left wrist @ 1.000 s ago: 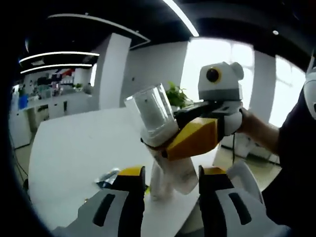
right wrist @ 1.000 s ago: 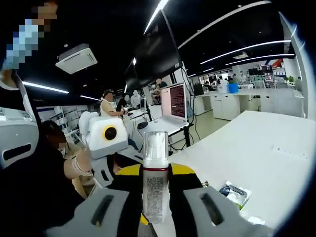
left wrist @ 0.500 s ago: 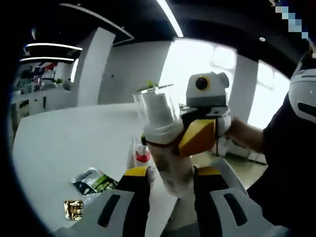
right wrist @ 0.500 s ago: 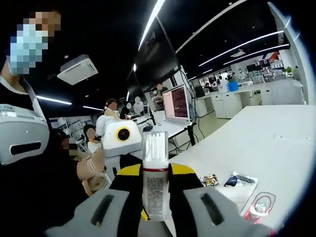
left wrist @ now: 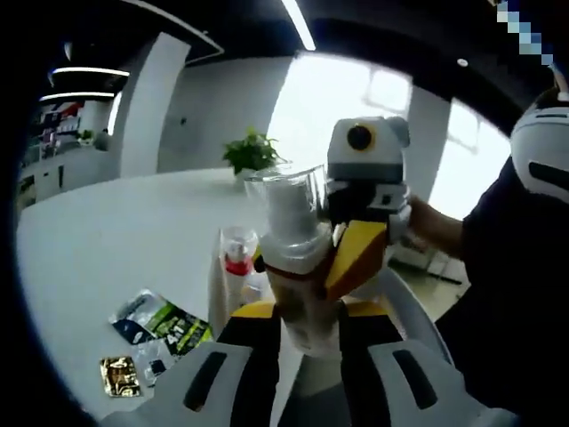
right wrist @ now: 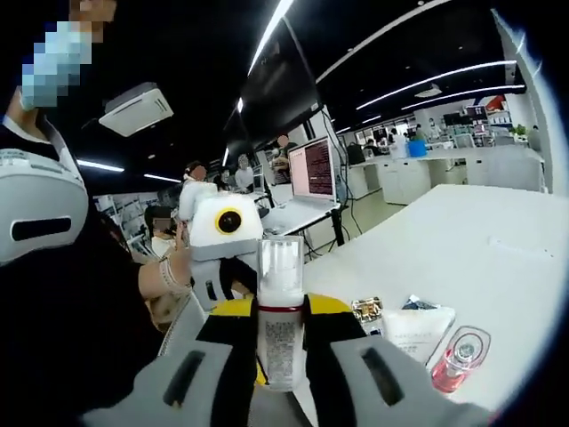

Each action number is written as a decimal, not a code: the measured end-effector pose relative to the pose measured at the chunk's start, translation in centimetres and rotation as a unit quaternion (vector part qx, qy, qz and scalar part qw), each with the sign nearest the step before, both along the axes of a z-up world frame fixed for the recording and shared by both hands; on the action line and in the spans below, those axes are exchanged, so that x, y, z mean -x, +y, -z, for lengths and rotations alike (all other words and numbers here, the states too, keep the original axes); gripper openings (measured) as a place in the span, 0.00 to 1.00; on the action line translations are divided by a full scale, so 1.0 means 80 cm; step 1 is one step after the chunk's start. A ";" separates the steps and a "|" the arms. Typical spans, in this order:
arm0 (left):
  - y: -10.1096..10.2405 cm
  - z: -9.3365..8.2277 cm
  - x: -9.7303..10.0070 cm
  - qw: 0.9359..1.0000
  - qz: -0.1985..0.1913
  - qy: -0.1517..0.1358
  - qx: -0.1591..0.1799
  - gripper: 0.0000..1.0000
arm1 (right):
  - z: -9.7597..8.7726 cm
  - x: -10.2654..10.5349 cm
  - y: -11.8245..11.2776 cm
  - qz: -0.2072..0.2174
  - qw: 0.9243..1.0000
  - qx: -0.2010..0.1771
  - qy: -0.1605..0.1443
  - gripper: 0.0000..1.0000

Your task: Arrange the skincare products in the storage area until every visible bottle or jar stands upright without overlapping.

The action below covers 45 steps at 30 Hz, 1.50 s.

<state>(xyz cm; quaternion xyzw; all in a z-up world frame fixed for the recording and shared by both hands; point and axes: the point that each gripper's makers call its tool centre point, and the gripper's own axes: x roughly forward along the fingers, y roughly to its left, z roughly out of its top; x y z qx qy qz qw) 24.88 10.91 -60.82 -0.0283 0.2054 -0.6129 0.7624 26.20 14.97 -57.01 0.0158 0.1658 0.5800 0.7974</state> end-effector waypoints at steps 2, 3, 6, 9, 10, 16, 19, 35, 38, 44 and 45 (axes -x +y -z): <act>0.002 0.001 -0.002 1.000 -0.004 -0.001 -0.004 0.20 | 0.001 -0.002 0.001 -0.009 1.000 0.018 -0.012 0.20; 0.003 0.001 -0.005 1.000 -0.007 -0.005 -0.004 0.20 | 0.000 -0.003 0.001 -0.010 1.000 0.021 -0.012 0.20; 0.005 0.002 -0.008 1.000 -0.012 -0.001 -0.003 0.19 | 0.004 -0.007 -0.003 -0.030 0.998 0.052 -0.001 0.21; 0.007 0.001 -0.016 1.000 -0.022 -0.009 0.001 0.19 | 0.003 -0.015 -0.005 -0.043 0.996 0.083 -0.013 0.22; 0.008 0.000 -0.019 1.000 -0.027 -0.012 0.004 0.19 | 0.002 -0.017 -0.004 -0.050 0.994 0.093 -0.021 0.22; 0.012 -0.003 -0.029 0.998 -0.052 -0.030 0.012 0.18 | 0.002 -0.022 -0.003 -0.075 0.988 0.133 -0.028 0.23; 0.018 -0.006 -0.035 0.997 -0.064 -0.024 0.025 0.17 | 0.002 -0.027 -0.005 -0.080 0.985 0.150 -0.033 0.24; 0.042 0.002 -0.052 0.994 -0.101 -0.023 0.030 0.18 | 0.003 -0.080 -0.047 -0.157 0.922 0.342 -0.091 0.25; 0.043 0.004 -0.052 0.994 -0.103 -0.023 0.027 0.18 | 0.027 -0.088 -0.053 -0.190 0.891 0.403 -0.088 0.24; 0.048 0.007 -0.055 0.993 -0.111 -0.013 0.031 0.18 | 0.078 -0.081 -0.055 -0.258 0.843 0.467 -0.075 0.21; 0.049 0.007 -0.055 0.993 -0.114 -0.012 0.032 0.18 | 0.086 -0.082 -0.056 -0.264 0.835 0.476 -0.074 0.20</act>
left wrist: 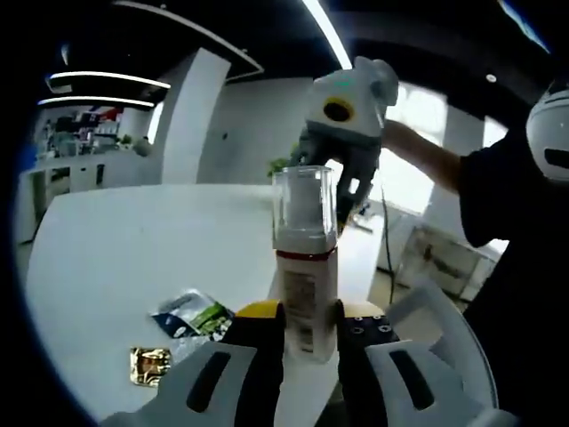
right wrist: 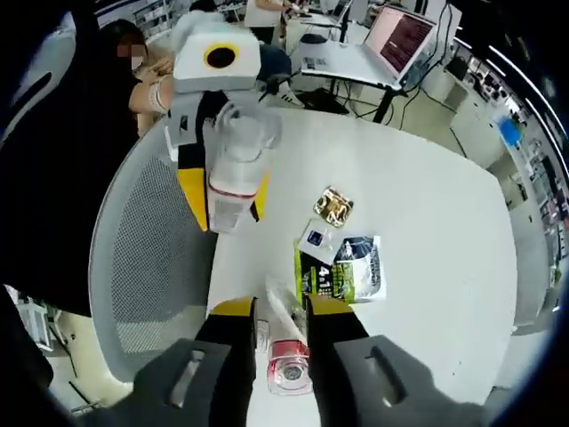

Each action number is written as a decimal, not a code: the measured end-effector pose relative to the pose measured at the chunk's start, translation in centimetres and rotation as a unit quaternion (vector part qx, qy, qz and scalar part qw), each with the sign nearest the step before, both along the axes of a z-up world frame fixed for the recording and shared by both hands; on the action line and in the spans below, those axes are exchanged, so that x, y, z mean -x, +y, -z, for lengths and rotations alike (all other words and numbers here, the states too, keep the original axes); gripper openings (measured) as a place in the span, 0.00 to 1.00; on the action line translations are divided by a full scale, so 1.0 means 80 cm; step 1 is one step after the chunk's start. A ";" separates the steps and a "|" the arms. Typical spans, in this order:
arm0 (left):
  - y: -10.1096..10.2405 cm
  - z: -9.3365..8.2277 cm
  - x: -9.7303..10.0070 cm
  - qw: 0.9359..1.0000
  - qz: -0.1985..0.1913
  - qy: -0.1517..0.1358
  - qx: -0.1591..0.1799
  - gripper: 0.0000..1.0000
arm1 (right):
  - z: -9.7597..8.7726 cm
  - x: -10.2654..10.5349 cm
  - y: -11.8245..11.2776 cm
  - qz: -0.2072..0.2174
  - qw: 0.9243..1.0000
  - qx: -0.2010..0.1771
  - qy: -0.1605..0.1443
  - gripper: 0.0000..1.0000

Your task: Arrange the skincare products in the storage area until every visible bottle or jar stands upright without overlapping.

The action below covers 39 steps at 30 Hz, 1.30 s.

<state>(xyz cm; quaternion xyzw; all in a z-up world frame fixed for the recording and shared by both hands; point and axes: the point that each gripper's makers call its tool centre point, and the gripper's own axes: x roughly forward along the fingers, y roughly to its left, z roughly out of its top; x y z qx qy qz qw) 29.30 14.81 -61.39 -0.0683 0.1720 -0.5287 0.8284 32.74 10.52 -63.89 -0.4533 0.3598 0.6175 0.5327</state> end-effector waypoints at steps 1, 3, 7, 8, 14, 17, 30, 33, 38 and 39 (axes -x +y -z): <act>0.001 0.000 0.000 1.000 -0.001 0.001 0.000 0.18 | 0.002 0.000 0.000 -0.001 1.000 0.002 -0.001 0.20; 0.003 0.000 0.000 1.000 -0.004 0.002 0.000 0.18 | 0.005 -0.004 0.005 -0.003 1.000 0.001 0.000 0.17; 0.005 0.000 -0.003 1.000 -0.010 0.004 0.000 0.18 | 0.006 -0.009 0.002 0.015 1.000 0.018 0.008 0.10; 0.005 0.000 -0.003 1.000 -0.010 0.004 0.000 0.18 | 0.006 -0.011 0.000 0.026 0.999 0.023 0.010 0.09; 0.004 0.003 -0.003 1.000 -0.008 0.006 -0.004 0.18 | 0.006 -0.010 -0.007 0.028 0.999 0.030 0.001 0.07; 0.003 0.005 -0.003 1.000 -0.006 0.007 -0.007 0.18 | 0.006 -0.010 -0.010 0.035 0.999 0.035 0.000 0.06; -0.003 0.007 -0.002 1.000 0.000 0.011 -0.007 0.18 | 0.001 -0.009 -0.006 0.027 0.999 0.041 0.005 0.04; -0.003 0.008 -0.003 1.000 -0.001 0.012 -0.008 0.18 | 0.004 -0.013 -0.008 0.014 0.998 0.054 -0.004 0.06; 0.000 0.019 -0.012 0.999 -0.012 0.009 -0.030 0.18 | 0.017 -0.009 -0.007 0.008 0.998 0.065 0.003 0.09; 0.001 0.024 -0.014 0.999 -0.011 0.006 -0.045 0.18 | 0.018 -0.011 -0.008 0.005 0.998 0.067 -0.001 0.09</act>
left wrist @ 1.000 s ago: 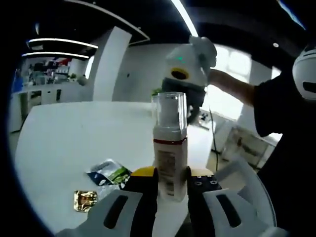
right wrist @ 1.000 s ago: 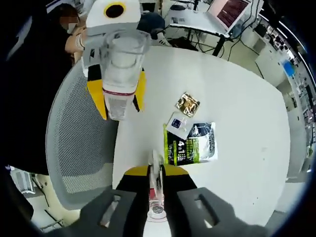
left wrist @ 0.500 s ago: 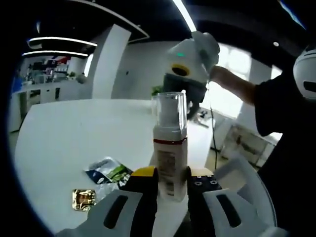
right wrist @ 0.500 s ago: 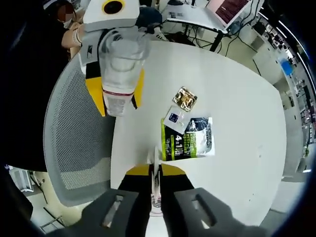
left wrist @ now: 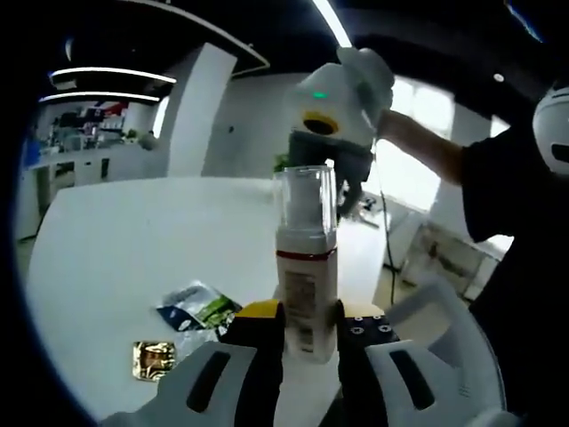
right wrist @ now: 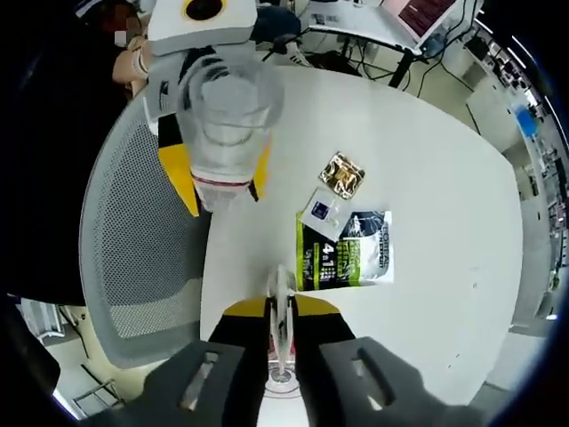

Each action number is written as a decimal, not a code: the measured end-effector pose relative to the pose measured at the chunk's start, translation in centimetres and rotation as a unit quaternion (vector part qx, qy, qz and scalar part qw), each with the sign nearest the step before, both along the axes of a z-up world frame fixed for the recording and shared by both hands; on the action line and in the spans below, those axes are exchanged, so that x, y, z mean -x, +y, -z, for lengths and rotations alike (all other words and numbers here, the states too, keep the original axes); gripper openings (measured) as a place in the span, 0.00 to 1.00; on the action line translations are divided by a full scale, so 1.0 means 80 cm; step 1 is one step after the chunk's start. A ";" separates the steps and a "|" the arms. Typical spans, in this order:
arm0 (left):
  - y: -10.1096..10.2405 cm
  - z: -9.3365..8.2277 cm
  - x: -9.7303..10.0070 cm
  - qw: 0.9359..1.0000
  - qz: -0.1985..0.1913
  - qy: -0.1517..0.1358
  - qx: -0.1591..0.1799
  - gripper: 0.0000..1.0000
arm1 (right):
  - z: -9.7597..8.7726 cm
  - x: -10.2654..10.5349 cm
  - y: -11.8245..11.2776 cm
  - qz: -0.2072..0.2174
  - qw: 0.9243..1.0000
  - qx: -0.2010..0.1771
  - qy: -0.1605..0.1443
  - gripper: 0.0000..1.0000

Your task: Arrange the skincare products in the storage area until every visible bottle or jar stands upright without overlapping.

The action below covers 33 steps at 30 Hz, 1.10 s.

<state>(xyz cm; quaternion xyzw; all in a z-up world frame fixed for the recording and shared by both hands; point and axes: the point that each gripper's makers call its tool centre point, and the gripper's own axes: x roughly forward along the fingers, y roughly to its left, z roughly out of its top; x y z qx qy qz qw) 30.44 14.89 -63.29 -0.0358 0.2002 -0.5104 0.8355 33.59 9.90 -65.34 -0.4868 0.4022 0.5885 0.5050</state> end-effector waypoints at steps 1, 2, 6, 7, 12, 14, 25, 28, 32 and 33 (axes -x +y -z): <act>0.000 0.002 -0.001 1.000 0.000 -0.002 -0.006 0.18 | 0.001 -0.001 0.000 -0.001 1.000 0.002 -0.001 0.10; 0.000 0.007 -0.004 0.999 0.006 -0.016 -0.030 0.18 | 0.001 0.000 0.000 0.001 1.000 0.002 0.004 0.10; -0.008 0.012 -0.017 0.999 0.005 -0.029 -0.025 0.18 | 0.002 0.000 0.000 0.004 1.000 0.003 0.006 0.10; -0.010 0.012 -0.021 0.999 0.003 -0.038 -0.022 0.18 | 0.002 0.000 0.000 0.004 1.000 0.003 0.005 0.10; -0.012 0.031 -0.043 0.997 0.015 -0.068 -0.015 0.18 | 0.003 0.000 0.000 0.010 1.000 0.002 0.006 0.09; -0.014 0.042 -0.045 0.997 0.027 -0.074 -0.020 0.18 | 0.003 0.000 -0.001 0.014 1.000 0.001 0.007 0.09; -0.048 0.063 -0.041 0.994 0.065 -0.087 -0.004 0.18 | 0.002 0.003 -0.002 0.025 1.000 -0.001 0.018 0.09; -0.052 0.065 -0.045 0.994 0.065 -0.084 -0.006 0.18 | 0.002 0.003 -0.002 0.031 0.999 0.000 0.018 0.08; -0.057 0.067 -0.047 0.995 0.066 -0.079 -0.004 0.18 | 0.001 0.000 -0.006 0.038 0.999 0.003 0.020 0.08; -0.058 0.067 -0.047 0.994 0.068 -0.080 -0.005 0.18 | 0.001 0.000 -0.007 0.041 0.999 0.004 0.022 0.08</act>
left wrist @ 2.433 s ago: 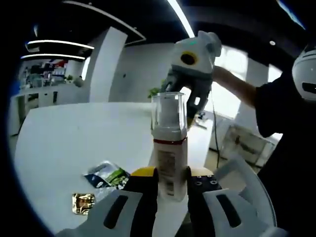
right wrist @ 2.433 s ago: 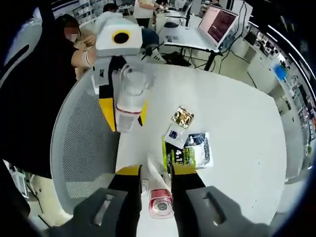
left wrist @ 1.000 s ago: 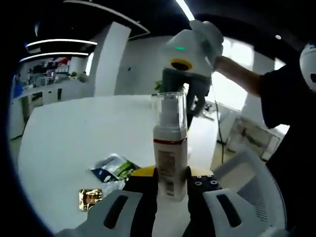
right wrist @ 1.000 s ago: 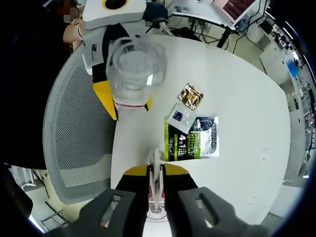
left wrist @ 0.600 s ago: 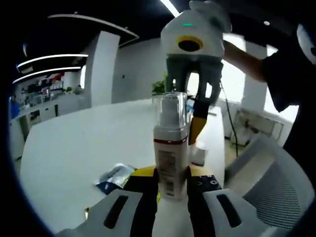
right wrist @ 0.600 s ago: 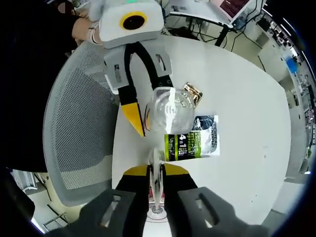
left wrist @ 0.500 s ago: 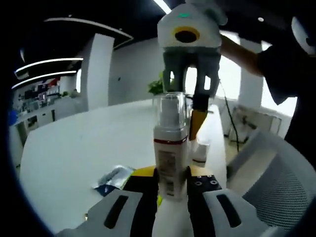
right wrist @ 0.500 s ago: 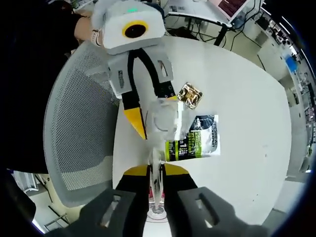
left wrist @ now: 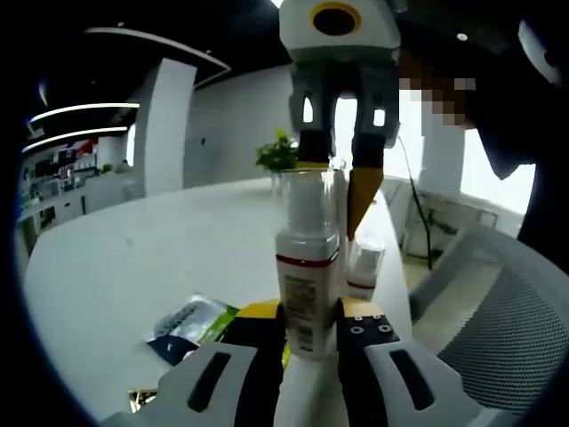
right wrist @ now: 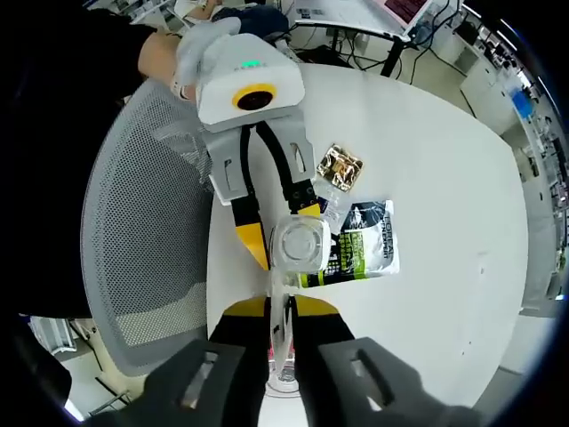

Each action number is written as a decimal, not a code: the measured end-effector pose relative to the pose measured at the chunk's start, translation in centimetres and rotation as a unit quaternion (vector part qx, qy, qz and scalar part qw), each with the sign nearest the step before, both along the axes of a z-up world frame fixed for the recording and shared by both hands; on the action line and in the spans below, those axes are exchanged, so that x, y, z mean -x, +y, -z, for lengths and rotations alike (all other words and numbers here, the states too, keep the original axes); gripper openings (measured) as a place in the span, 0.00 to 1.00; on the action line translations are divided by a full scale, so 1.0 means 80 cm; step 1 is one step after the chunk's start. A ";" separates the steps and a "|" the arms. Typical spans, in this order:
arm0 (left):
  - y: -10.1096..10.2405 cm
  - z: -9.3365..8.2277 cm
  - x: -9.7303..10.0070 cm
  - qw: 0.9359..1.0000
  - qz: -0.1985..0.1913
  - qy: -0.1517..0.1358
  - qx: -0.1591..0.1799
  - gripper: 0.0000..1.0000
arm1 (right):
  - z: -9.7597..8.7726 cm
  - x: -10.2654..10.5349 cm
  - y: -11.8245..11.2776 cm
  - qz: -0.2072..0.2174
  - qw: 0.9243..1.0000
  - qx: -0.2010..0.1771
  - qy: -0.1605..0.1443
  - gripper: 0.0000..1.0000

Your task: Arrange the skincare products in the storage area until every visible bottle or jar stands upright without overlapping.

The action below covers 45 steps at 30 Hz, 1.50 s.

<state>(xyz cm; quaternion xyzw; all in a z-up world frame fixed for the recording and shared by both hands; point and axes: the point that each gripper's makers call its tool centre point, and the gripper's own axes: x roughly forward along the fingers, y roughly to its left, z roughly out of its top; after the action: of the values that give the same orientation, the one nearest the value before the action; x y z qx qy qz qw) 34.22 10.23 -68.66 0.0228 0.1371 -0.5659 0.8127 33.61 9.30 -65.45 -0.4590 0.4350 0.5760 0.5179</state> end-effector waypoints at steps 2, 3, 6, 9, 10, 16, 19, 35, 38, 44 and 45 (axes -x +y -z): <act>-0.004 0.001 0.001 1.000 0.006 -0.001 -0.004 0.18 | 0.000 0.000 -0.003 0.002 1.000 0.002 0.003 0.08; -0.004 0.001 0.000 1.000 0.006 0.001 -0.003 0.18 | 0.000 -0.001 -0.003 0.002 1.000 0.002 0.003 0.08; -0.003 0.002 0.000 1.000 0.007 0.003 -0.003 0.18 | 0.000 -0.001 -0.003 0.001 1.000 -0.002 0.003 0.09; -0.002 0.001 0.000 1.000 0.007 0.001 -0.003 0.18 | 0.000 -0.001 -0.002 -0.004 1.000 -0.004 0.003 0.10; -0.002 0.001 0.000 1.000 0.006 0.000 -0.003 0.18 | 0.000 -0.001 -0.001 -0.005 1.000 -0.005 0.002 0.10; 0.004 -0.004 0.000 1.000 0.004 -0.007 -0.008 0.18 | -0.004 -0.002 0.006 -0.003 1.000 -0.020 -0.003 0.15; 0.007 -0.008 0.000 1.000 0.001 -0.011 -0.009 0.18 | -0.008 -0.003 0.006 -0.008 1.000 -0.022 -0.009 0.18; 0.048 -0.018 -0.006 0.998 -0.052 -0.016 -0.045 0.18 | -0.060 -0.011 0.034 0.035 0.988 -0.128 -0.073 0.21; 0.054 -0.019 -0.002 0.997 -0.060 -0.012 -0.048 0.18 | -0.072 -0.006 0.040 0.047 0.984 -0.155 -0.079 0.21; 0.065 -0.026 0.006 0.995 -0.081 -0.010 -0.061 0.18 | -0.093 0.008 0.052 0.064 0.971 -0.207 -0.103 0.20; 0.066 -0.028 0.009 0.995 -0.083 -0.008 -0.062 0.18 | -0.094 0.013 0.055 0.069 0.969 -0.214 -0.104 0.19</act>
<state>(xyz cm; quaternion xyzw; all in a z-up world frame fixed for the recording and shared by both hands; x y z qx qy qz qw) 33.48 15.48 -66.39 0.0664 0.1671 -0.4866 0.8549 32.60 13.67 -57.95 -0.3638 0.2756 0.5680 0.6849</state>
